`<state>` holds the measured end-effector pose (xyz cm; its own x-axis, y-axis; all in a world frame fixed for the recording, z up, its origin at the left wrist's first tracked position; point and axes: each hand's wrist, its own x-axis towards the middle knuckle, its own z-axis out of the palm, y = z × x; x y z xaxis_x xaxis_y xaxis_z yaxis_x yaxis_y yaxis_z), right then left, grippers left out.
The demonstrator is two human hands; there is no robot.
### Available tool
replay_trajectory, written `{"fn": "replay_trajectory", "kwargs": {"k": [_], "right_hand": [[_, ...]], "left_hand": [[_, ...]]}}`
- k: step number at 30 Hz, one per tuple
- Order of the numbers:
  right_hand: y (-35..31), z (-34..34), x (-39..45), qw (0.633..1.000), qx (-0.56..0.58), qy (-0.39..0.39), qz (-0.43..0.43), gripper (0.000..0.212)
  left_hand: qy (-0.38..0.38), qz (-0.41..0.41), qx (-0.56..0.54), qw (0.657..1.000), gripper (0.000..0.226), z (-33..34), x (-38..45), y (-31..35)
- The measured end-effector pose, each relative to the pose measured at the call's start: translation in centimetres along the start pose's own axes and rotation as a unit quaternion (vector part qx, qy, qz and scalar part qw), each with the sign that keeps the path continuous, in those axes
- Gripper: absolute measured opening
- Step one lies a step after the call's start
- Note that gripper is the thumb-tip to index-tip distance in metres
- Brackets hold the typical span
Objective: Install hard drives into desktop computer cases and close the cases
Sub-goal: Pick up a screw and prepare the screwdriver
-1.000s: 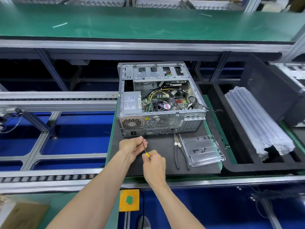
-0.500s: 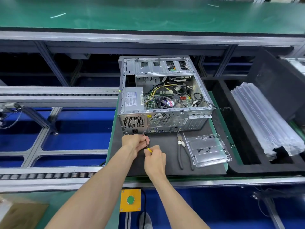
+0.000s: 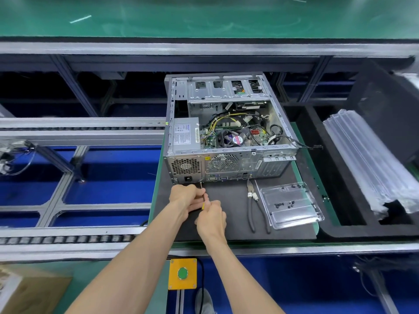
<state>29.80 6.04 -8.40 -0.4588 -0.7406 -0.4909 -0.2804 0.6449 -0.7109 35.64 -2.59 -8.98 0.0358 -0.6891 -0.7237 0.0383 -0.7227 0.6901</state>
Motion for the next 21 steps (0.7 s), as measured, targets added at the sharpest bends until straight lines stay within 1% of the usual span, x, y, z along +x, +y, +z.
{"fn": "replay_trajectory", "kwargs": {"k": [2, 4, 6, 8, 11, 13, 16, 19, 21], "right_hand": [[-0.1, 0.0, 0.0, 1.0, 0.005, 0.004, -0.004, 0.032], [-0.4, -0.1, -0.2, 1.0, 0.029, 0.008, -0.008, 0.026], [-0.3, -0.2, -0.2, 0.999, 0.043, 0.016, -0.009, 0.024], [-0.2, -0.3, -0.2, 0.999, 0.031, 0.021, -0.015, 0.021], [0.3, -0.5, -0.4, 0.998, -0.042, 0.039, -0.029, 0.023], [0.5, -0.7, -0.5, 0.994, -0.085, 0.059, -0.034, 0.025], [0.8, -0.9, -0.7, 0.987, -0.125, 0.085, -0.052, 0.025], [1.0, -0.8, -0.6, 0.989, -0.119, 0.078, -0.048, 0.025], [1.1, -0.6, -0.2, 0.994, -0.087, 0.061, -0.026, 0.033]], "left_hand": [[-0.039, -0.022, 0.039, 0.998, 0.006, -0.3, 0.0, 0.0], [-0.066, -0.036, 0.074, 0.994, 0.009, -0.3, -0.1, 0.1], [-0.06, -0.037, 0.073, 0.995, 0.011, -0.1, 0.1, 0.1], [-0.046, -0.04, 0.055, 0.997, 0.014, 0.0, 0.2, 0.1], [-0.038, -0.042, 0.034, 0.998, 0.007, 0.2, 0.4, -0.1], [-0.032, -0.039, 0.044, 0.998, 0.006, 0.2, 0.5, -0.2], [-0.013, -0.024, 0.063, 0.998, 0.017, 0.2, 0.5, -0.2], [0.001, -0.013, 0.062, 0.998, 0.022, 0.4, 0.4, -0.3], [0.0, -0.004, 0.068, 0.998, 0.021, 0.5, 0.4, -0.4]]}}
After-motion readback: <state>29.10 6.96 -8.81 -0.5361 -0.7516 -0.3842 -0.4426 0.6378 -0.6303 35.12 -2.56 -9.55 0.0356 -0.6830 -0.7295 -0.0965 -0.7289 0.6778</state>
